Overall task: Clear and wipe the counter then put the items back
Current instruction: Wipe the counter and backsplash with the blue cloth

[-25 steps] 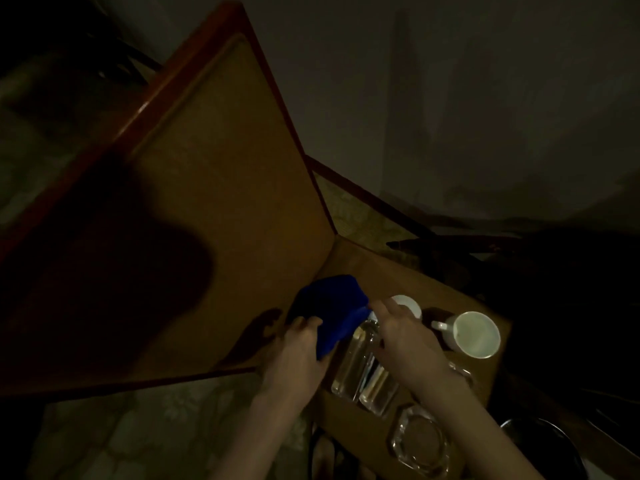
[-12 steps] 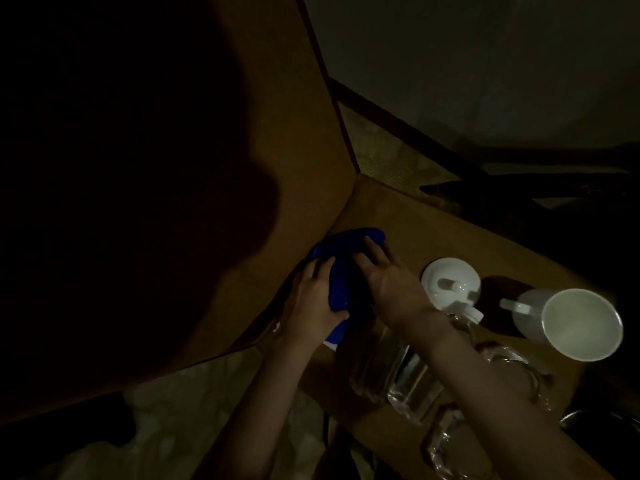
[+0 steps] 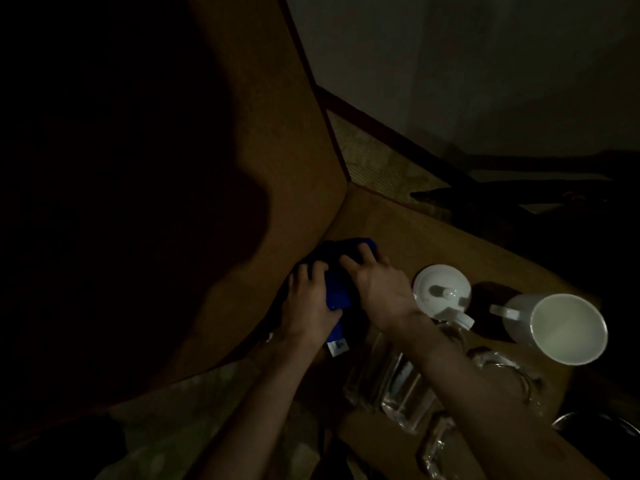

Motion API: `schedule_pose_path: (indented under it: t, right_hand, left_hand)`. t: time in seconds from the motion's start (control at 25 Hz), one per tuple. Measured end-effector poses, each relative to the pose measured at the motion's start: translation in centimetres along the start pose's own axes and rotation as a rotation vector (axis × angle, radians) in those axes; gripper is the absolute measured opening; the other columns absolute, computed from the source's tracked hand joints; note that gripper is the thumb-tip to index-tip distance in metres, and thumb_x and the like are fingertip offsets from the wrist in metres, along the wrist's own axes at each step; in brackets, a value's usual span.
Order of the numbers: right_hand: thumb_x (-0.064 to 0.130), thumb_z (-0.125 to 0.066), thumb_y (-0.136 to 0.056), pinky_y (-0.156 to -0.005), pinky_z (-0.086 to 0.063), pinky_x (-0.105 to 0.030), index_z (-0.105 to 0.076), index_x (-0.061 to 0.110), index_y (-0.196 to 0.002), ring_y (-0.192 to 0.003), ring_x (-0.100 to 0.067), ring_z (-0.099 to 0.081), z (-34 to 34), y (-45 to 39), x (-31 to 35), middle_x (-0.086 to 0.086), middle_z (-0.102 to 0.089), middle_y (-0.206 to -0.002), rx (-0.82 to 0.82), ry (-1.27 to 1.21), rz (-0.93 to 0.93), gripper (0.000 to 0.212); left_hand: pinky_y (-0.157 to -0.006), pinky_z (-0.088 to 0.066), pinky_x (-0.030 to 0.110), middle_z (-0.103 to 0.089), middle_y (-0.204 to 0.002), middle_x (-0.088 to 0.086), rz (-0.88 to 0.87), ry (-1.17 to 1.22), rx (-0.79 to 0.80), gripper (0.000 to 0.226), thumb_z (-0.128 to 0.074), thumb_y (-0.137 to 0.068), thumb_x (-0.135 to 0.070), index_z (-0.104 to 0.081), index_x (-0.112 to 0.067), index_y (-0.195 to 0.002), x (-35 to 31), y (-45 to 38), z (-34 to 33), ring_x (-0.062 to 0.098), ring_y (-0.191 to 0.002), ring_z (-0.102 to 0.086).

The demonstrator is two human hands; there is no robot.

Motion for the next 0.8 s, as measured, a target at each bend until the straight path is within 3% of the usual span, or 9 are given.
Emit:
schedule_pose_path:
  t: [0.24,0.48,0.72,0.8]
  right_hand:
    - [0.008,-0.053,-0.092,-0.079,-0.05,-0.036,-0.027,0.025,-0.142,-0.126,-0.031,-0.039,9.2,6.7,1.4,-0.007,-0.024,-0.144,-0.103,-0.062,-0.037,0.059]
    - [0.011,-0.055,-0.09,-0.084,-0.051,-0.034,-0.034,0.026,-0.134,-0.127,-0.023,-0.04,23.5,17.1,3.9,0.001,-0.029,-0.141,-0.352,-0.091,-0.04,0.051]
    - [0.01,-0.055,-0.089,-0.066,-0.041,-0.025,-0.038,0.022,-0.131,-0.111,-0.022,-0.053,35.0,27.4,5.8,-0.002,-0.039,-0.132,-0.545,0.015,-0.032,0.046]
    - [0.012,-0.055,-0.09,-0.066,-0.044,-0.025,-0.038,0.022,-0.131,-0.106,-0.021,-0.055,37.9,31.0,6.6,-0.002,-0.04,-0.131,-0.591,0.048,-0.044,0.045]
  left_hand:
    - [-0.093,-0.043,0.034,-0.036,-0.141,-0.005,-0.16,-0.04,-0.104,0.066,-0.072,-0.078,-0.026,-0.037,-0.029,-0.134,-4.0,5.4,9.3,0.019,-0.131,-0.032]
    - [-0.088,-0.044,0.029,-0.04,-0.135,-0.014,-0.401,-0.026,-0.24,0.062,-0.07,-0.08,-0.032,-0.038,-0.034,-0.133,-11.7,13.5,22.8,0.009,-0.126,-0.033]
    - [-0.09,-0.046,0.028,-0.037,-0.134,-0.018,-0.621,-0.104,-0.347,0.067,-0.068,-0.078,-0.033,-0.033,-0.037,-0.135,-19.0,22.0,33.7,0.006,-0.123,-0.034]
    - [-0.09,-0.045,0.025,-0.037,-0.133,-0.02,-0.708,-0.124,-0.355,0.068,-0.068,-0.077,-0.033,-0.032,-0.039,-0.135,-21.0,24.6,36.4,0.004,-0.122,-0.033]
Point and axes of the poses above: each hand's wrist, its own y-axis away from the middle knuckle, its own z-axis out of the back of the hand, x = y × z, the point moved 3 cm from there along -y, towards the middle knuckle
